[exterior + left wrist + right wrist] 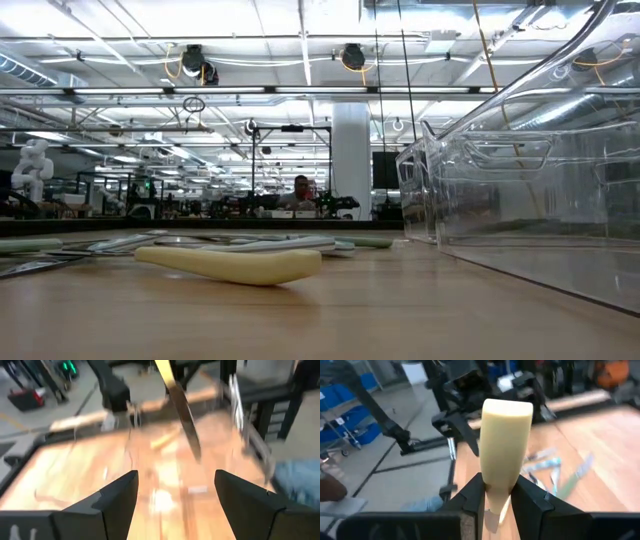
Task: Sort silverware by color (type)
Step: Put the yellow knife into the bottom right transparent bin
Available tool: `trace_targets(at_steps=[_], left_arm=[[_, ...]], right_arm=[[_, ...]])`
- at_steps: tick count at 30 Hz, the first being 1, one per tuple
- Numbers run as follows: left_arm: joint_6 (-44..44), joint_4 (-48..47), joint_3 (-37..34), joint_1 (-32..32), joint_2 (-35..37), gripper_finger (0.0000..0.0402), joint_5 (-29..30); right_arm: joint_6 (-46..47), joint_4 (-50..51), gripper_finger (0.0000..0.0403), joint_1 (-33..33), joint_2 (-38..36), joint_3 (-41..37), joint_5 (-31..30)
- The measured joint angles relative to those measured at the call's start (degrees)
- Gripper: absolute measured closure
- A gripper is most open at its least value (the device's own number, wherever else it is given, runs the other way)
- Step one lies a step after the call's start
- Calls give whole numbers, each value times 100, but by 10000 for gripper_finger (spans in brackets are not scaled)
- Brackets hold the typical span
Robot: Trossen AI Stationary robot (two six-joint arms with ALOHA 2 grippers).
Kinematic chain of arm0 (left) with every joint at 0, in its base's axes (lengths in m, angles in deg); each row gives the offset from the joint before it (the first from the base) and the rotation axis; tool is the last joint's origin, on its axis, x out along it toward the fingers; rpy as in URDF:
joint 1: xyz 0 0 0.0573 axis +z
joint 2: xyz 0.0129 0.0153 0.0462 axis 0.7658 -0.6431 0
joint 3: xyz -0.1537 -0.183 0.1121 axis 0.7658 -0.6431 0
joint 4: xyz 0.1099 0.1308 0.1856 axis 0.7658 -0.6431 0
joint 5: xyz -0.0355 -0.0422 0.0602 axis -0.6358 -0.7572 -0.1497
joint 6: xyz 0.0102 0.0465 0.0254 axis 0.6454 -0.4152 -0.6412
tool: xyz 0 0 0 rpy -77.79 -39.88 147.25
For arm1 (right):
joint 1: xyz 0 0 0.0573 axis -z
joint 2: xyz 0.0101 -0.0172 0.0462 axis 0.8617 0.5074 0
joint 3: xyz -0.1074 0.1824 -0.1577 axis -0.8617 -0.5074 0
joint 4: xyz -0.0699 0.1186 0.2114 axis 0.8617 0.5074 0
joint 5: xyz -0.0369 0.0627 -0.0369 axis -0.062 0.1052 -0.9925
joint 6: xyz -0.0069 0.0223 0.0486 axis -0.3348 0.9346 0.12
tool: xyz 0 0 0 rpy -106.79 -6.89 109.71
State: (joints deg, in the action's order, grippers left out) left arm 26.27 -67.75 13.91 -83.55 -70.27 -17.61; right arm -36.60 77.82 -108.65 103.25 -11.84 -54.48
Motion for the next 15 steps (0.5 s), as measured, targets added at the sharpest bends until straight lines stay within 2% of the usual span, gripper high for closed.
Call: trace_targets(at_steps=[4, 8, 12, 15], left_arm=[[561, -852, 0, -27, 0, 131, -2], [1276, -1626, 0, -40, 0, 131, 0], [1786, -2036, 0, -121, -59, 131, -2], [1946, -2215, -2, -169, -190, 131, 0]], right_arm=[[1380, 2168, 336, -96, -84, 717, 78], [2465, 3717, 336, -140, 32, 1475, 584], [2778, 4457, 332, -158, 187, 1960, 1359], [3136, 4626, 333, -234, 188, 2057, 1457]])
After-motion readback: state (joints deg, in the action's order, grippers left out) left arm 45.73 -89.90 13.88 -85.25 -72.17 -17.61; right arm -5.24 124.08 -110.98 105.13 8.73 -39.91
